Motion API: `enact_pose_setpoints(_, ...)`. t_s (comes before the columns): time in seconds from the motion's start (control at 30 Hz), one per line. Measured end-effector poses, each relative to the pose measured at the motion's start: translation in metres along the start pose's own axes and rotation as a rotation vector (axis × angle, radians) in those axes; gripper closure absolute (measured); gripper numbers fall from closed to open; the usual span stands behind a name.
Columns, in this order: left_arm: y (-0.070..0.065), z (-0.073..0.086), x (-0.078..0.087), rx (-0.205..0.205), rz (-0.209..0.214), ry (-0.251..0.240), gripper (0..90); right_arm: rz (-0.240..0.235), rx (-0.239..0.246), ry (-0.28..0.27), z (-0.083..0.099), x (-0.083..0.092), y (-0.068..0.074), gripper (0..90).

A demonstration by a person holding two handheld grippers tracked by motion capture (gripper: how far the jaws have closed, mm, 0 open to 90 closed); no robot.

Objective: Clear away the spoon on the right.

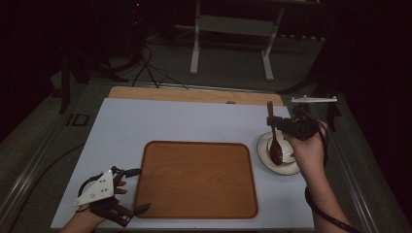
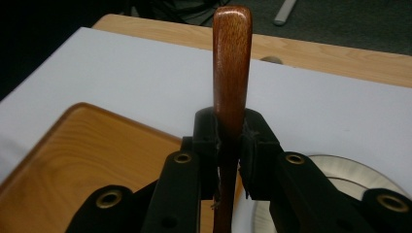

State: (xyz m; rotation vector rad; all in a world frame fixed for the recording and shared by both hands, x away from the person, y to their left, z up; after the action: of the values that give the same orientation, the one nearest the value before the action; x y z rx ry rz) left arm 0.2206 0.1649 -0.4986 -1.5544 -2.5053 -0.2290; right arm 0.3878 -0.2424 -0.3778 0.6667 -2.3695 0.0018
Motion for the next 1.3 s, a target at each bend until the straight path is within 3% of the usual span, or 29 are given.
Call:
enact_pose_setpoints(0.43,-0.001,-0.001,0.001,-0.002,-0.001,-0.003,2.4,-0.024,-0.003,0.013,0.004,0.001,0.036,78.7)
enact_pose_setpoints(0.57,-0.001,-0.001,0.0,-0.007,-0.002,0.0,2.4,-0.019,0.007,0.019,0.006,-0.003,0.048,78.6)
enact_pose_setpoints(0.83,-0.002,-0.001,0.0,-0.013,0.0,0.003,2.5,-0.064,-0.011,0.025,0.018,-0.018,0.069,78.6)
enact_pose_setpoints(1.07,-0.002,-0.001,0.001,-0.014,0.0,0.001,2.5,-0.048,-0.026,0.058,0.039,-0.034,0.078,78.6)
enact_pose_setpoints(1.3,-0.002,-0.001,0.001,-0.016,0.0,0.001,2.5,-0.047,-0.079,0.093,0.059,-0.045,0.079,78.7)
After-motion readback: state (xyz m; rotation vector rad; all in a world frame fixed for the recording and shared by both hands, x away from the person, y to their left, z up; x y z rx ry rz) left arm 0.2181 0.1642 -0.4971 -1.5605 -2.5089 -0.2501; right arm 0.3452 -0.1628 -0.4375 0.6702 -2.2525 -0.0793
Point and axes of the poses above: each handheld gripper's, and its own axes: x roughly backward along the jaws, z roughly out of its underside, y roughly to its left, the point moved 6 cm from there along -x, roughly forward along the jaws, and after that the axes turned 2 degrees about -y, right-handed, at the moved point
